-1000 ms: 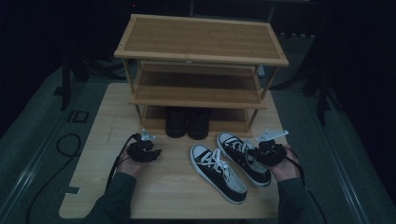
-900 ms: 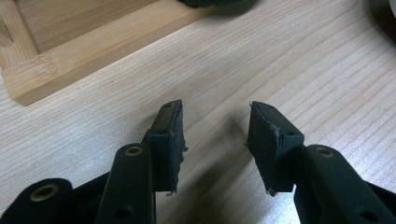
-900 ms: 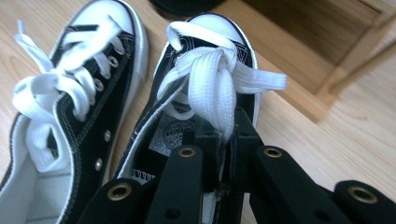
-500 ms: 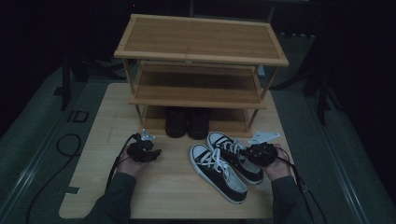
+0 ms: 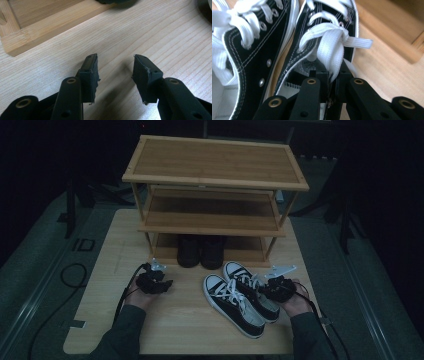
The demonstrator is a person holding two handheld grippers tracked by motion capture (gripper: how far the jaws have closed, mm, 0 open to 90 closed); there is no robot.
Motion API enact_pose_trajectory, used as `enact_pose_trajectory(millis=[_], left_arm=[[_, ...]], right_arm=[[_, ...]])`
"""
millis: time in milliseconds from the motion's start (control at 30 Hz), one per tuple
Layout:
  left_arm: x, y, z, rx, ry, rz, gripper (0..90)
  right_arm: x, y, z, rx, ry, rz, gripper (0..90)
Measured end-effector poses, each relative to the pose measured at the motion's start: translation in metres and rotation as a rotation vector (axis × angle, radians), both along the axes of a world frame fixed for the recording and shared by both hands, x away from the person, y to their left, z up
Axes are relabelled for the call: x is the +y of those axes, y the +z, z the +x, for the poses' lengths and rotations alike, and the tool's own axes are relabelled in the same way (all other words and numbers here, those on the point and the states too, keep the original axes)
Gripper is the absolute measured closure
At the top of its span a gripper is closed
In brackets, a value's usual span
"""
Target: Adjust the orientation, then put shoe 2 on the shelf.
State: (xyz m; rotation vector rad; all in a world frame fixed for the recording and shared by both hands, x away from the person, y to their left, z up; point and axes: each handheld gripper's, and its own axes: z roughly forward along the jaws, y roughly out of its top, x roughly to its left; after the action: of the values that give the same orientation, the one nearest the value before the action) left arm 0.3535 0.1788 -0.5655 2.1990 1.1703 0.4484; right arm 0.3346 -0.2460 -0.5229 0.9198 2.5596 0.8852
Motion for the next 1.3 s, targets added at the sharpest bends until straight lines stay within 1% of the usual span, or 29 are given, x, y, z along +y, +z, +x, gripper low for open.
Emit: enact_pose_trajectory(millis=[100,133,333,367,500,567,633,700,933,1000,1067,1200,1300], left_arm=[[0.000,0.000,0.000,-0.001,0.000,-0.004,55.5],[0.000,0.000,0.000,-0.001,0.000,-0.003,55.3],[0.000,0.000,0.000,-0.001,-0.001,-0.004,55.0],[0.000,0.000,0.000,-0.001,-0.001,-0.004,55.0],[-0.001,0.000,0.000,-0.001,0.001,-0.004,54.0],[-0.001,0.000,0.000,-0.001,0.002,-0.005,54.0],[-0.001,0.000,0.000,-0.002,0.002,-0.005,53.9],[-0.001,0.000,-0.001,-0.002,0.003,-0.005,53.7],[-0.001,-0.001,-0.001,-0.003,0.003,-0.005,53.2],[-0.001,-0.001,-0.001,-0.003,0.002,-0.004,53.2],[-0.001,-0.001,-0.001,-0.004,0.003,-0.004,52.9],[-0.002,-0.001,-0.001,-0.003,0.002,-0.003,52.7],[-0.002,-0.001,-0.001,-0.004,0.003,-0.003,52.7]], right_arm=[[0.003,0.003,-0.001,0.009,-0.003,-0.030,81.4],[0.004,0.004,-0.001,0.009,0.004,-0.054,79.3],[0.012,0.010,-0.001,0.044,0.013,-0.140,68.4],[0.013,0.011,-0.001,0.047,0.006,-0.147,67.0],[0.009,0.016,-0.001,0.069,-0.025,-0.131,61.8],[0.007,0.019,-0.002,0.063,-0.026,-0.134,59.1],[0.004,0.024,-0.004,0.053,-0.034,-0.123,55.5],[0.003,0.029,-0.006,0.050,-0.038,-0.110,53.8],[0.001,0.037,-0.009,0.040,-0.044,-0.105,50.7],[0.000,0.040,-0.011,0.040,-0.030,-0.112,49.6],[-0.001,0.043,-0.012,0.042,-0.027,-0.104,49.0],[-0.002,0.049,-0.016,0.028,-0.024,-0.094,48.1],[-0.003,0.052,-0.017,0.027,-0.015,-0.085,47.1]])
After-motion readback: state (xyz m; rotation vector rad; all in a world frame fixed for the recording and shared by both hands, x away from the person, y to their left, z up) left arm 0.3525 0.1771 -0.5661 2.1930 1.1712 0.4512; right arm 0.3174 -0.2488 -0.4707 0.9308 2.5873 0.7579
